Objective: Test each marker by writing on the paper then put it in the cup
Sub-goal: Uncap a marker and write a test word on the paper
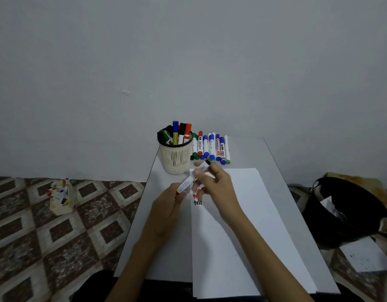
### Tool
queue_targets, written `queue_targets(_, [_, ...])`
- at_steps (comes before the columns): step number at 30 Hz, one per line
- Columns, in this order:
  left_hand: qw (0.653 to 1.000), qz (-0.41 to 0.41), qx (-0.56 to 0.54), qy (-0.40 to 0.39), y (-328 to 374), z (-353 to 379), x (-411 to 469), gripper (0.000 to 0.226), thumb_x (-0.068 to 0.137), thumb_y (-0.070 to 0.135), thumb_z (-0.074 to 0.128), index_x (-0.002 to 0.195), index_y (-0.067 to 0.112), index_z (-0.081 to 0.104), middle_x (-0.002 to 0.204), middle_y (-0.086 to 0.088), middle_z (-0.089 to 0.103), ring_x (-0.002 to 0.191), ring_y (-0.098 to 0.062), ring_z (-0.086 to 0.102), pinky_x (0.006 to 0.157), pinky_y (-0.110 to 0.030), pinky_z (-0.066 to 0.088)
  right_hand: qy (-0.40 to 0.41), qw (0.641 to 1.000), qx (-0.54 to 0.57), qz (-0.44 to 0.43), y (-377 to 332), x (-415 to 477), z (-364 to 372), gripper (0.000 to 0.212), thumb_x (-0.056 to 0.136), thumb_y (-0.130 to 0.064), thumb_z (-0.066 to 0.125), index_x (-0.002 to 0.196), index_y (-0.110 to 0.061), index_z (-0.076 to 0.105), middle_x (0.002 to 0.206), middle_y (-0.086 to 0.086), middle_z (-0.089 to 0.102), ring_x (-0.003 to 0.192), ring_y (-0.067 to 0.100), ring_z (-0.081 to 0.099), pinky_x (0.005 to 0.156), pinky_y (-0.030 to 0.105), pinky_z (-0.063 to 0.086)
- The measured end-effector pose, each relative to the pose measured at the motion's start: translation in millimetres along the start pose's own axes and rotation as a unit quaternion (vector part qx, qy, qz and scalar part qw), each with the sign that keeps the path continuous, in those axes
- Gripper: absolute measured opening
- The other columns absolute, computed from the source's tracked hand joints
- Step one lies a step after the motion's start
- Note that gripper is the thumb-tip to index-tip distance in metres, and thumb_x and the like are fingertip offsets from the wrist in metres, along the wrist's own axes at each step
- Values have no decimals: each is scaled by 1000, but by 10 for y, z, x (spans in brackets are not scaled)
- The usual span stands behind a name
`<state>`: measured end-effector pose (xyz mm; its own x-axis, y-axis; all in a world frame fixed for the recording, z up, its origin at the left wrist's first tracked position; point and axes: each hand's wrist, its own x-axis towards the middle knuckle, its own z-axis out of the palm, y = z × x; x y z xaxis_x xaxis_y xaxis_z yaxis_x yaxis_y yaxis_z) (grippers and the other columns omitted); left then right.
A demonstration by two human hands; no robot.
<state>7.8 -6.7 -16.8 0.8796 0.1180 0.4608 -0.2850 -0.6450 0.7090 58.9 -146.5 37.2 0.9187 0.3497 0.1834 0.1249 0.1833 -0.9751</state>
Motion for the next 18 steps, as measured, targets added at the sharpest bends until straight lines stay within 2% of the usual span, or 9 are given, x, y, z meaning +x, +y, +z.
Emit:
queue_targets(3, [1000, 20, -10, -21, 16, 2, -3, 22, 98, 29, 35, 110, 20, 52, 77, 15, 55, 73, 6, 56, 62, -4, 38, -35, 997, -75, 11, 83, -31, 43, 21, 89, -16, 66, 103, -1, 65, 70, -3, 69, 56, 10, 61, 47, 21, 50])
queue_targets(6, [999, 36, -7, -22, -8, 4, 7, 27, 98, 32, 30, 101, 18, 53, 61, 11, 48, 57, 0, 51, 52, -6, 34, -21, 997, -72, 22, 104, -38, 59, 25, 89, -17, 65, 99, 6, 62, 67, 2, 67, 53, 12, 60, 46, 22, 49])
queue_targets(10, [998, 48, -40, -8, -49, -16, -1, 56, 92, 59, 23, 97, 14, 57, 63, 12, 50, 58, -3, 52, 52, -7, 35, -18, 995, -82, 55, 84, -46, 109, 21, 93, -19, 60, 96, 1, 57, 66, 0, 66, 48, 7, 60, 47, 16, 47])
queue_targets(13, [997, 57, -55, -4, -48, -25, 7, 52, 92, 58, 26, 95, 18, 58, 60, 12, 50, 56, -4, 51, 52, -7, 35, -15, 995, -79, 64, 98, -46, 127, 22, 94, -19, 59, 94, 2, 56, 59, -5, 65, 46, 6, 58, 48, 16, 46])
queue_targets(18, [995, 29, -91, 10, -52, -49, 10, 34, 92, 51, 38, 98, 27, 61, 54, 7, 49, 46, -7, 43, 46, -16, 34, -26, 998, -40, 50, 39, -45, 81, 27, 94, -16, 58, 107, 8, 56, 69, 5, 68, 51, 14, 60, 52, 23, 52])
